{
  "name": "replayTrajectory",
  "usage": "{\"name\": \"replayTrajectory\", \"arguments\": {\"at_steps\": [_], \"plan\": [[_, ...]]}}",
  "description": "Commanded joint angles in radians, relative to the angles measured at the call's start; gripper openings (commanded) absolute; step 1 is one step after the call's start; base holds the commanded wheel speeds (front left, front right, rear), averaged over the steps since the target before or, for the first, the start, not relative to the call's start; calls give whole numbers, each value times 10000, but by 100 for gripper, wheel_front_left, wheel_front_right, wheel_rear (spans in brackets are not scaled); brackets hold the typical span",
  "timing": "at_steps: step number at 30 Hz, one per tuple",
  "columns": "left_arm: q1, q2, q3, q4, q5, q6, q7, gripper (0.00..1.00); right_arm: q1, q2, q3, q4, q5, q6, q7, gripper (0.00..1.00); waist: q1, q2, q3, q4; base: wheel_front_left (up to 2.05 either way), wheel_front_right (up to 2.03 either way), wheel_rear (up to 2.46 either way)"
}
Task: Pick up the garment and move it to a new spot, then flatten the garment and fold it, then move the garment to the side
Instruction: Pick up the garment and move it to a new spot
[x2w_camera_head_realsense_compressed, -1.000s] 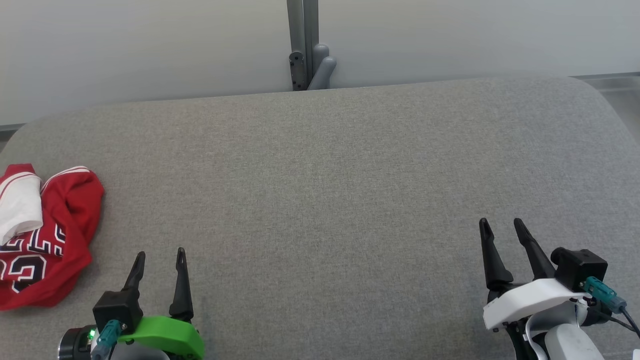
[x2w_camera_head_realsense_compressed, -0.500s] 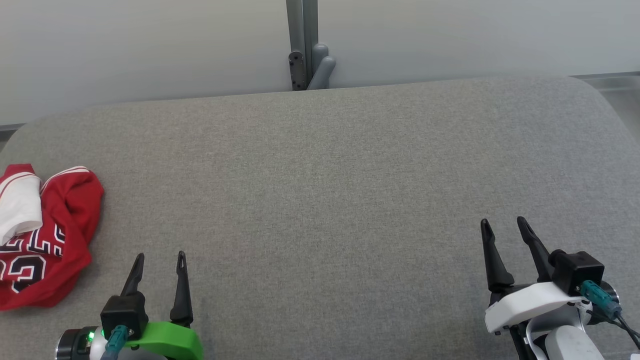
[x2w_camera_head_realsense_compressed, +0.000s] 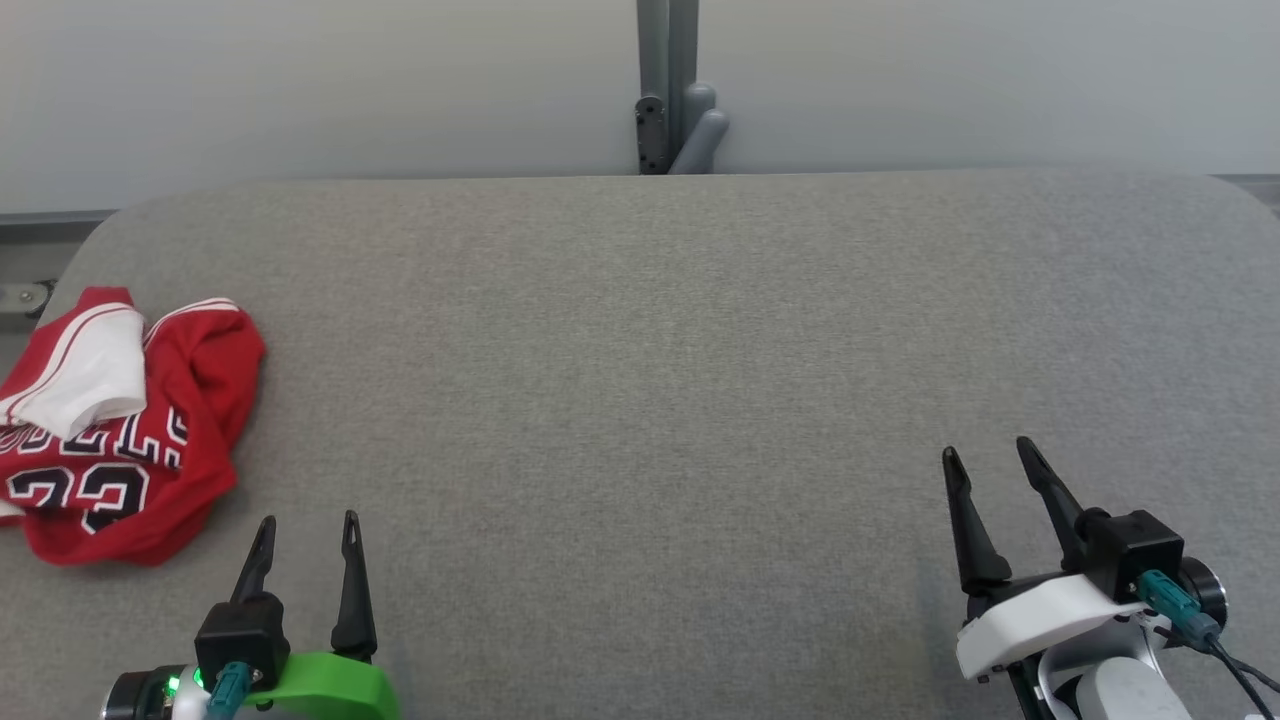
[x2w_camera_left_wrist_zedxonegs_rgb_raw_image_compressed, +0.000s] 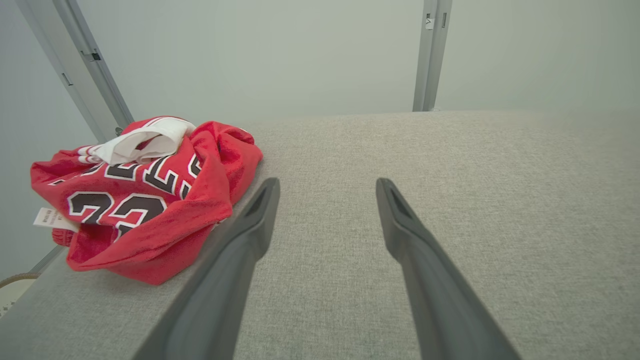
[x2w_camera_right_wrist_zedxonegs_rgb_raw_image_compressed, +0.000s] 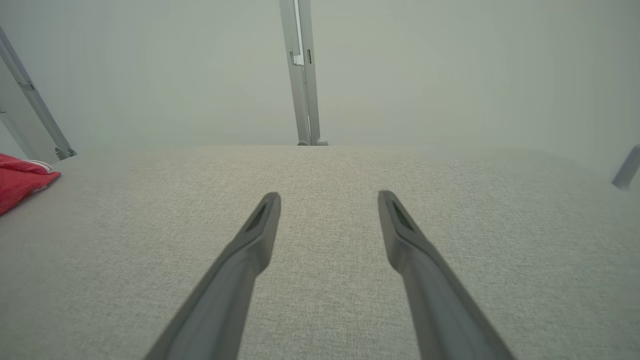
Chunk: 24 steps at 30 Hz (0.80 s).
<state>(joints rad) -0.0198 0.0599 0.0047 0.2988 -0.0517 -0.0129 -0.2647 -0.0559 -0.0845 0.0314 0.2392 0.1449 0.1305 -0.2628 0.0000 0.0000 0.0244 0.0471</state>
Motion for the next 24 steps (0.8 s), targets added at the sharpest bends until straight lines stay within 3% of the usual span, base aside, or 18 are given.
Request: {"name": "replayTrajectory", "arguments": {"at_steps": [1, 13, 19, 24], "plan": [[124, -15, 89, 62, -14, 28, 1, 100, -152, -34, 133, -61, -8, 4, -29, 100, 0, 0, 202, 779, 0, 0, 0], [282, -90, 750, 604, -665, -69, 1, 100, -1060, -255, 1886, 577, 98, 1, -29, 100, 0, 0, 520, 4030, 0, 0, 0], [311, -96, 764, 887, -1314, -205, 1, 100, -1378, -223, 2244, 912, 345, -1, -29, 100, 0, 0, 636, 4626, 0, 0, 0], [221, -100, 673, 1123, -1791, -348, 3, 100, -1556, -376, 2536, 1035, 330, -1, -29, 100, 0, 0, 919, 4499, 0, 0, 0]]}}
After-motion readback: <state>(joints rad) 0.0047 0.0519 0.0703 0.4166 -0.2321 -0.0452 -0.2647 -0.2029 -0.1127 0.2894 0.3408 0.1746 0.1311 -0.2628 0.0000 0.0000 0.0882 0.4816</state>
